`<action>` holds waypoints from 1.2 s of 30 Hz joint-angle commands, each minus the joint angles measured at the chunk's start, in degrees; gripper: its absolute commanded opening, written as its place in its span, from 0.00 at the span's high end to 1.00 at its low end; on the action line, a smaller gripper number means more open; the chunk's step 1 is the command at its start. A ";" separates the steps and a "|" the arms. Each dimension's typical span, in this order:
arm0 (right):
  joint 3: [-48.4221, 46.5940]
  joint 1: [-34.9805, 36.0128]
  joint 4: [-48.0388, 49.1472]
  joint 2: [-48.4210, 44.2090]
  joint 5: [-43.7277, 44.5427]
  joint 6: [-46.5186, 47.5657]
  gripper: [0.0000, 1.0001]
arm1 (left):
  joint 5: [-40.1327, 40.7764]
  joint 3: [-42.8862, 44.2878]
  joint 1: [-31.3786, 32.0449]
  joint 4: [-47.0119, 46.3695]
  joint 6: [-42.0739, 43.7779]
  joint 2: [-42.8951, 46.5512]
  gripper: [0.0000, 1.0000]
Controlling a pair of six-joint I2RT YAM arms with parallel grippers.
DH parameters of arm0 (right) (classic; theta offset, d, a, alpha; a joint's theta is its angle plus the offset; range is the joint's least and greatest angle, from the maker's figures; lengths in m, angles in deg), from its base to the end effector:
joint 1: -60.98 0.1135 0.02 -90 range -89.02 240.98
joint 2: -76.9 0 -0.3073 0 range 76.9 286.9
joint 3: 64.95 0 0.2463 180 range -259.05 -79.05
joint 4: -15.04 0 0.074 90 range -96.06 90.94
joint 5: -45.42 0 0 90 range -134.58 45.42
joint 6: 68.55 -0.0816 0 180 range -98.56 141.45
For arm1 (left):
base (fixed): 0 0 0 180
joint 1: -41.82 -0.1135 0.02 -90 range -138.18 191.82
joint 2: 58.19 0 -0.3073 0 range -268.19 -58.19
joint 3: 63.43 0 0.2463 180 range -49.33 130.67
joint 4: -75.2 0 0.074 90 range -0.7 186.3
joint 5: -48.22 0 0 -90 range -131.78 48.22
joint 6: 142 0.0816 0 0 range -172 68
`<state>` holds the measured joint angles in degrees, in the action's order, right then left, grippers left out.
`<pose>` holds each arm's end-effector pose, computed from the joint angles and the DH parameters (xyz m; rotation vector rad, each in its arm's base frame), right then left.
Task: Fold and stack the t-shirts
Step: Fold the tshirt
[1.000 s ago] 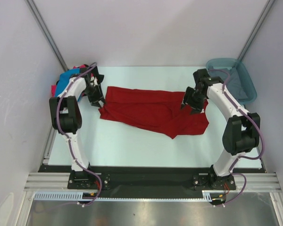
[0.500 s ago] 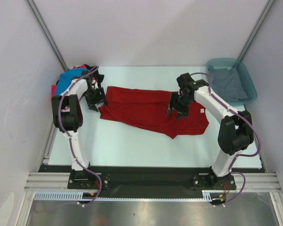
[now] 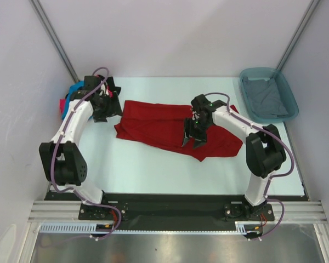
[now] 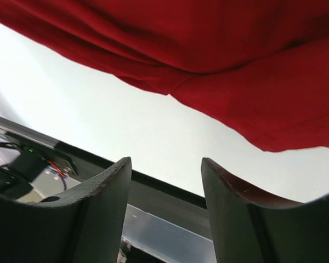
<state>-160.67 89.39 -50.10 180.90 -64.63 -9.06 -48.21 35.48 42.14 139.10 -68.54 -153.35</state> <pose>0.3219 0.2059 0.2318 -0.0222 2.9886 0.6740 0.3705 -0.0112 0.3012 -0.3322 2.6108 -0.2491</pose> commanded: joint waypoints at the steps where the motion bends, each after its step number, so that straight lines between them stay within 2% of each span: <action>1: 0.24 1.74 1.65 2.07 -0.78 4.04 0.41 | -1.30 -3.24 3.02 -1.11 -0.08 3.75 0.14; 7: -3.27 5.34 0.52 5.23 4.65 13.52 0.39 | -5.69 -10.19 4.78 -5.68 -3.85 7.34 0.15; 10: -8.01 8.76 -2.38 7.96 12.19 21.50 0.38 | -5.26 -10.81 5.39 -5.94 -4.21 7.88 0.15; 17: -17.76 14.39 -1.95 14.02 18.38 37.14 0.38 | -4.90 -11.69 5.48 -6.64 -3.50 8.40 0.14; 28: -29.99 16.16 -2.47 22.20 16.63 39.12 0.40 | -6.31 -11.69 5.48 -8.14 -2.72 6.21 0.14; 36: -31.67 18.53 -2.56 24.32 14.26 38.24 0.44 | -6.31 -10.02 5.40 -8.14 -2.01 5.15 0.14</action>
<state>-189.50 106.59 -51.92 205.16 -48.65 28.63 -53.90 23.53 47.23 131.91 -71.40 -148.12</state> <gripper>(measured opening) 0.568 0.862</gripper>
